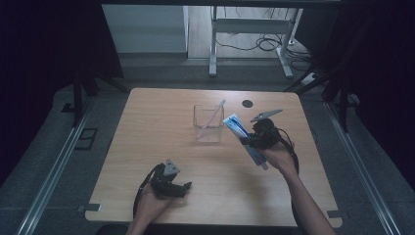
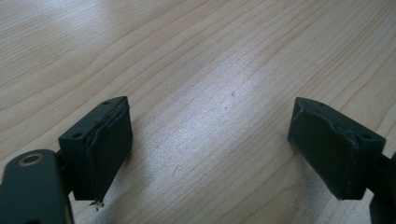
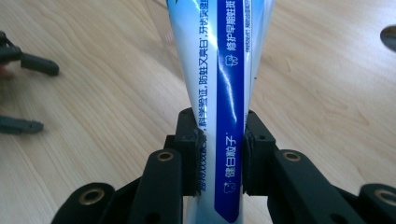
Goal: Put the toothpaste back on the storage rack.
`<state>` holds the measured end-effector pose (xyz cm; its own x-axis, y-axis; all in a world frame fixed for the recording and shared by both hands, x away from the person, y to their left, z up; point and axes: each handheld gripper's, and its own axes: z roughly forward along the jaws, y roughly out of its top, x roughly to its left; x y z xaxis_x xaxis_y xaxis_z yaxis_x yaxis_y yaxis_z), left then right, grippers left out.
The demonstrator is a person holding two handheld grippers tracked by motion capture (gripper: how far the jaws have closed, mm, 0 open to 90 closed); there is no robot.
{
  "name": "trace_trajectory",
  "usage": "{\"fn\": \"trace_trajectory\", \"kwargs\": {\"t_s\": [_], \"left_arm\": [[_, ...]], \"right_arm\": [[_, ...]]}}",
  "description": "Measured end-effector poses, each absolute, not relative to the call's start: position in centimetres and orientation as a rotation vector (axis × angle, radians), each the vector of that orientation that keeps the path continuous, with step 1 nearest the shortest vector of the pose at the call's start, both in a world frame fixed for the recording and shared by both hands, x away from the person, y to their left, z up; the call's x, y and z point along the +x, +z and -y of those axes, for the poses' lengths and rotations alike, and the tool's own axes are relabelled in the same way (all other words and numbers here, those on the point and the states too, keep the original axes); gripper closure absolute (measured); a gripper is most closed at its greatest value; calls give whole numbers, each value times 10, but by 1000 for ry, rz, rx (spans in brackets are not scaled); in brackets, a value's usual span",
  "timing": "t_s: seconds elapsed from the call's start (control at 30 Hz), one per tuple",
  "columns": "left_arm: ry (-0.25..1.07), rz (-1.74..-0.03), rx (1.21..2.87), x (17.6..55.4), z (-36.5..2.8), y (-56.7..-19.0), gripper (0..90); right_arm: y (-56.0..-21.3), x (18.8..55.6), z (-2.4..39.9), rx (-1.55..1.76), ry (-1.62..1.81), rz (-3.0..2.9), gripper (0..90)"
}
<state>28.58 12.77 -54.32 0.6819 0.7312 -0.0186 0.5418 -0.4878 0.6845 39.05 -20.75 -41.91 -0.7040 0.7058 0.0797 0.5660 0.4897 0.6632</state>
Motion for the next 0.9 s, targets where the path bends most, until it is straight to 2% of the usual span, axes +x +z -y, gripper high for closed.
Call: {"fn": "trace_trajectory", "kwargs": {"t_s": [0.9], "left_arm": [[362,-973,2211,286,-128,-543,139]], "right_arm": [[-393,420,180,1003,1186,-2463,726]]}}
